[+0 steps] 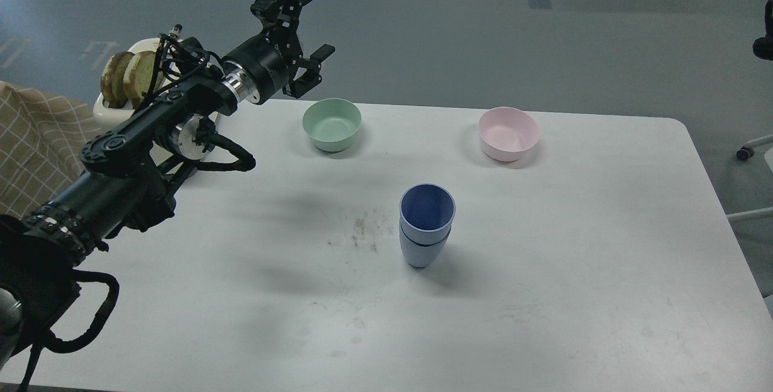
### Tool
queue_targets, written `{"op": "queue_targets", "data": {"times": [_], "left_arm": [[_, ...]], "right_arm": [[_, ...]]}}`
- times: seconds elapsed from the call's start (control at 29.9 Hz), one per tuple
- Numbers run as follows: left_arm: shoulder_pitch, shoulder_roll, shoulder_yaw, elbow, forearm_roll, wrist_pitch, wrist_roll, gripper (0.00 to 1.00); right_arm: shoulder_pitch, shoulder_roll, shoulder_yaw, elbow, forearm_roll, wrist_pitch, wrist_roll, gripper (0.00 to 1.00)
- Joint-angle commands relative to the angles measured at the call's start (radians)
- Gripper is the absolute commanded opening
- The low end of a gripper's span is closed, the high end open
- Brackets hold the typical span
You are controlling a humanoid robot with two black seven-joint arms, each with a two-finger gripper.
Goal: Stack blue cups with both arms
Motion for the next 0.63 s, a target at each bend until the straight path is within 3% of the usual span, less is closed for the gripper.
{"op": "queue_targets", "data": {"times": [0.0, 0.1, 0.33, 0.6], "left_arm": [[-0.005, -0.001, -0.033, 0.008, -0.018, -0.009, 0.004, 0.98], [-0.003, -0.007, -0.058, 0.021, -0.048, -0.024, -0.004, 0.98], [0.001, -0.027, -0.056, 0.054, -0.071, -0.146, -0.03, 0.98], [0.003, -0.047, -0.059, 0.082, -0.099, -0.146, -0.031, 0.98]], "right_arm": [[-0.083, 0.016, 0.132, -0.039, 0.113, -0.001, 0.003, 1.0], [-0.157, 0.104, 0.245, -0.106, 0.139, 0.02, 0.004, 1.0], [-0.3, 0.223, 0.459, -0.19, 0.145, 0.225, 0.004, 1.0], [-0.336, 0.254, 0.512, -0.189, 0.153, 0.225, 0.019, 1.0]]}}
